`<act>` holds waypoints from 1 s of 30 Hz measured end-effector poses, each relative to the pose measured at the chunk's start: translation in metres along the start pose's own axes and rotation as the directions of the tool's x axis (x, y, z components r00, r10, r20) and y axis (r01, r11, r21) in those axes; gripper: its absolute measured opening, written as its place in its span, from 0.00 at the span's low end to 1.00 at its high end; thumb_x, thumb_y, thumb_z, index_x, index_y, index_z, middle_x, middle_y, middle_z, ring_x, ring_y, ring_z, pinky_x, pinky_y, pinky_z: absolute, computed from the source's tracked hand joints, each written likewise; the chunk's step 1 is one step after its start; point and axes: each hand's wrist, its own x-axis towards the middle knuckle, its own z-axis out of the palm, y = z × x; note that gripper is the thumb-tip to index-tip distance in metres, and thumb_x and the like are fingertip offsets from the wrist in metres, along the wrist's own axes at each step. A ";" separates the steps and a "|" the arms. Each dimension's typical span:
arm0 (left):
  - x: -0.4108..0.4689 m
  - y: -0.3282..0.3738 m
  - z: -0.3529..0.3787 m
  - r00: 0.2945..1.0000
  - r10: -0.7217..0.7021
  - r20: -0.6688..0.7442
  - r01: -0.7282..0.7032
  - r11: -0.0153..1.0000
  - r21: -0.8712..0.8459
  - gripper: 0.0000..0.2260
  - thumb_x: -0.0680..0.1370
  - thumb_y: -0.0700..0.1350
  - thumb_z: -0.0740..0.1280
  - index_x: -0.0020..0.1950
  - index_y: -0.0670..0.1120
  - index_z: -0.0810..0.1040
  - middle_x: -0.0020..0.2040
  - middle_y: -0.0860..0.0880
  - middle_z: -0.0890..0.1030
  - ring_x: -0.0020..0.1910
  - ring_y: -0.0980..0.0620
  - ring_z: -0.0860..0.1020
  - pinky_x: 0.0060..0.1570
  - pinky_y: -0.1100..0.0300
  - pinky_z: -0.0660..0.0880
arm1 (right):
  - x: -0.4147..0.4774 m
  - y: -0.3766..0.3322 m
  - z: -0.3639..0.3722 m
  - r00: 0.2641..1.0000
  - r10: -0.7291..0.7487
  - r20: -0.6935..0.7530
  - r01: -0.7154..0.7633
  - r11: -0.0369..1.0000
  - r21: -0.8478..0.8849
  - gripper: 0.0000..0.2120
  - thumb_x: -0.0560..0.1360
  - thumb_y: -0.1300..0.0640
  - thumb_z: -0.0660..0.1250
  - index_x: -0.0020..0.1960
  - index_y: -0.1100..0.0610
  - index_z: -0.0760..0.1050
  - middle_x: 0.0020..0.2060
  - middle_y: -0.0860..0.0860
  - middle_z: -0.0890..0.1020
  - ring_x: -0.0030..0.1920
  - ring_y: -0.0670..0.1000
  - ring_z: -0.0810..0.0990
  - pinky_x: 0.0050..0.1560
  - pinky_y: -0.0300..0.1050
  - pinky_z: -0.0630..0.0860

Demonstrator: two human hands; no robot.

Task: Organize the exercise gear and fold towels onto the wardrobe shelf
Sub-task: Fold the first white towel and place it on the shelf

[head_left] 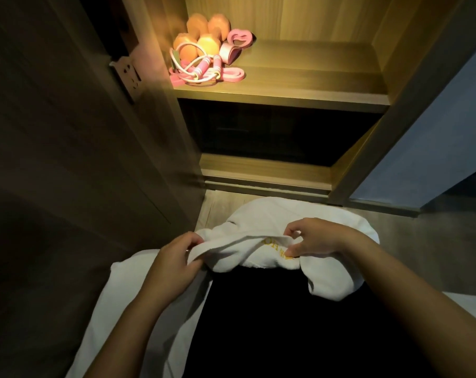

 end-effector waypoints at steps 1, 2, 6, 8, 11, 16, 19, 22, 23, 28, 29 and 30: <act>-0.002 -0.001 0.001 1.000 -0.015 0.003 0.015 1.000 -0.027 0.08 0.77 0.43 0.70 0.50 0.55 0.76 0.47 0.57 0.80 0.47 0.62 0.78 0.46 0.65 0.75 | 0.000 0.000 0.000 1.000 -0.007 0.001 0.007 1.000 0.005 0.13 0.73 0.43 0.72 0.55 0.43 0.75 0.52 0.40 0.77 0.53 0.45 0.75 0.49 0.39 0.69; -0.004 -0.001 0.001 1.000 -0.019 0.016 0.020 0.999 -0.048 0.08 0.77 0.43 0.70 0.49 0.56 0.77 0.47 0.57 0.81 0.47 0.61 0.78 0.46 0.65 0.76 | 0.000 0.001 0.000 1.000 -0.010 0.002 0.010 1.000 0.004 0.12 0.73 0.43 0.72 0.53 0.43 0.75 0.51 0.40 0.77 0.53 0.45 0.75 0.49 0.39 0.69; -0.012 -0.007 0.000 0.979 0.032 0.199 0.001 0.987 -0.160 0.03 0.78 0.46 0.69 0.51 0.51 0.81 0.46 0.56 0.82 0.49 0.55 0.79 0.50 0.58 0.78 | 0.001 0.002 0.002 1.000 0.000 -0.007 0.000 1.000 -0.007 0.11 0.72 0.43 0.72 0.51 0.44 0.76 0.51 0.41 0.78 0.54 0.46 0.76 0.54 0.44 0.72; -0.011 -0.007 -0.003 0.968 0.016 0.249 0.042 0.974 -0.224 0.09 0.76 0.52 0.66 0.49 0.49 0.82 0.45 0.53 0.83 0.49 0.52 0.80 0.50 0.59 0.77 | 0.002 0.002 0.002 1.000 0.003 -0.004 -0.003 1.000 -0.012 0.11 0.72 0.43 0.72 0.51 0.44 0.76 0.52 0.42 0.78 0.55 0.47 0.76 0.57 0.47 0.73; -0.001 -0.007 -0.006 0.991 -0.048 0.125 0.088 0.939 -0.334 0.09 0.79 0.50 0.65 0.44 0.49 0.83 0.43 0.49 0.83 0.45 0.53 0.81 0.47 0.61 0.77 | 0.001 0.001 0.003 1.000 0.007 -0.009 -0.007 1.000 -0.023 0.11 0.72 0.42 0.72 0.50 0.45 0.77 0.52 0.42 0.79 0.54 0.47 0.76 0.57 0.48 0.74; 0.020 -0.009 0.001 0.994 -0.090 0.068 0.098 0.986 -0.132 0.10 0.71 0.48 0.76 0.49 0.58 0.78 0.44 0.60 0.79 0.42 0.58 0.78 0.40 0.66 0.78 | -0.001 0.002 0.003 1.000 0.017 -0.006 -0.017 1.000 -0.001 0.12 0.72 0.42 0.72 0.52 0.46 0.77 0.54 0.42 0.79 0.54 0.46 0.75 0.59 0.48 0.73; 0.030 -0.010 0.009 0.999 0.006 0.049 -0.008 0.999 0.042 0.08 0.74 0.47 0.73 0.49 0.57 0.78 0.49 0.62 0.75 0.46 0.60 0.76 0.44 0.65 0.77 | 0.000 0.001 0.002 1.000 0.017 -0.008 -0.017 1.000 -0.007 0.12 0.73 0.43 0.72 0.52 0.46 0.77 0.53 0.42 0.79 0.54 0.45 0.75 0.58 0.47 0.73; 0.036 -0.014 0.010 1.000 0.008 -0.015 -0.008 1.000 -0.016 0.08 0.78 0.42 0.67 0.46 0.56 0.78 0.44 0.59 0.78 0.43 0.60 0.77 0.40 0.67 0.73 | 0.000 0.001 0.001 1.000 0.024 0.010 -0.024 1.000 0.011 0.11 0.73 0.43 0.71 0.52 0.45 0.77 0.54 0.43 0.79 0.54 0.46 0.75 0.59 0.47 0.72; 0.036 -0.015 0.009 1.000 -0.011 -0.017 0.010 0.999 -0.051 0.09 0.79 0.42 0.66 0.45 0.57 0.77 0.42 0.58 0.79 0.41 0.60 0.78 0.37 0.67 0.73 | 0.001 0.002 0.001 1.000 0.030 0.007 -0.030 0.999 0.014 0.11 0.73 0.43 0.71 0.52 0.46 0.78 0.54 0.43 0.79 0.55 0.47 0.75 0.59 0.48 0.72; 0.024 -0.022 -0.008 0.989 0.030 -0.143 -0.037 0.998 -0.048 0.07 0.80 0.46 0.64 0.46 0.58 0.75 0.43 0.58 0.79 0.44 0.61 0.78 0.35 0.69 0.73 | 0.003 0.002 0.000 0.995 0.102 -0.024 -0.102 0.995 -0.004 0.18 0.72 0.42 0.72 0.57 0.50 0.78 0.50 0.46 0.81 0.49 0.49 0.78 0.50 0.47 0.73; 0.021 -0.024 -0.013 0.982 0.048 -0.181 -0.050 0.999 -0.007 0.05 0.79 0.46 0.66 0.46 0.56 0.76 0.43 0.59 0.79 0.45 0.60 0.77 0.36 0.70 0.72 | 0.004 0.001 0.001 0.993 0.114 -0.024 -0.114 0.993 -0.020 0.20 0.72 0.42 0.72 0.59 0.51 0.78 0.49 0.46 0.80 0.48 0.48 0.78 0.49 0.45 0.73; 0.019 -0.027 -0.019 0.977 0.078 -0.201 -0.069 0.996 0.051 0.05 0.78 0.44 0.67 0.46 0.54 0.76 0.44 0.59 0.78 0.45 0.59 0.77 0.38 0.69 0.71 | 0.005 0.001 0.000 0.992 0.125 -0.021 -0.125 0.992 -0.026 0.21 0.72 0.42 0.72 0.60 0.52 0.78 0.48 0.46 0.81 0.46 0.47 0.78 0.48 0.44 0.73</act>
